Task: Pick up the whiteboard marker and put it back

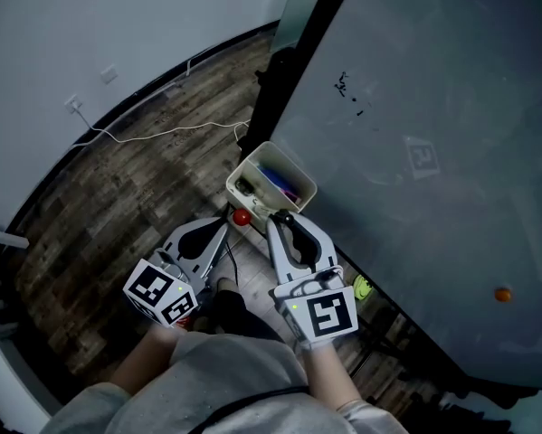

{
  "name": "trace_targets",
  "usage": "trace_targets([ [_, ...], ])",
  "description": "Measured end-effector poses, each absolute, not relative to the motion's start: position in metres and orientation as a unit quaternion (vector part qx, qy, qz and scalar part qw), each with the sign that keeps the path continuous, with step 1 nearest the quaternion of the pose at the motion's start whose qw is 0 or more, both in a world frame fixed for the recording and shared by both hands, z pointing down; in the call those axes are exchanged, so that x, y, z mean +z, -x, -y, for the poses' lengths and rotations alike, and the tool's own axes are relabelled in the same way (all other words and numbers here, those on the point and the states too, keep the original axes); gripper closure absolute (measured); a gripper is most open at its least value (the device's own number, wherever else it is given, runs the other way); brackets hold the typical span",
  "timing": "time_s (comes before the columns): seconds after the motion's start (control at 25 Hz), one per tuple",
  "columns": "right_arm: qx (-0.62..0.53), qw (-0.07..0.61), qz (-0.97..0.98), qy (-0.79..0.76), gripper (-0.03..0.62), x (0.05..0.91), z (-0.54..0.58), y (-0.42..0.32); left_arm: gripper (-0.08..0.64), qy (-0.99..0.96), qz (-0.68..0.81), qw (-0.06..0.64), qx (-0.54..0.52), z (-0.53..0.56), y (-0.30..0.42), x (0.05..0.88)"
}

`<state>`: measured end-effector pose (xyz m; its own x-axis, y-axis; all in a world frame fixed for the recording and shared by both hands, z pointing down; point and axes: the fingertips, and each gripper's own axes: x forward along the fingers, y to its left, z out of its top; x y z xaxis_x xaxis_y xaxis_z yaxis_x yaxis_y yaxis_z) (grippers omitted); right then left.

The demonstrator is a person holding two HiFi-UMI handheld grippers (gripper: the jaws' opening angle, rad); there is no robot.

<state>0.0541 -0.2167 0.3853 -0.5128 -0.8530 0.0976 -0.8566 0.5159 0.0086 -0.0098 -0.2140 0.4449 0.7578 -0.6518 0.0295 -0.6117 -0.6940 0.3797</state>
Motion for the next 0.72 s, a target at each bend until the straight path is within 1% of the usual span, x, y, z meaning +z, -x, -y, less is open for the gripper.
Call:
trace_targets([
  [0.08, 0.022, 0.043, 0.867, -0.496, 0.517, 0.389, 0.218, -0.056, 0.549, -0.918, 0.345, 0.188, -0.052, 0.215, 0.010, 0.447],
  [0.24, 0.029, 0.074, 0.865, -0.495, 0.517, 0.398, 0.216, -0.058, 0.549, -0.917, 0.347, 0.190, -0.051, 0.216, 0.010, 0.449],
  [0.4, -0.003, 0.055, 0.871, -0.488, 0.517, 0.394, 0.216, -0.052, 0.549, -0.917, 0.346, 0.191, -0.049, 0.215, 0.009, 0.449],
  [0.72, 0.005, 0.052, 0.871, -0.489, 0.515, 0.397, 0.213, -0.054, 0.549, -0.918, 0.346, 0.189, -0.049, 0.213, 0.008, 0.449],
])
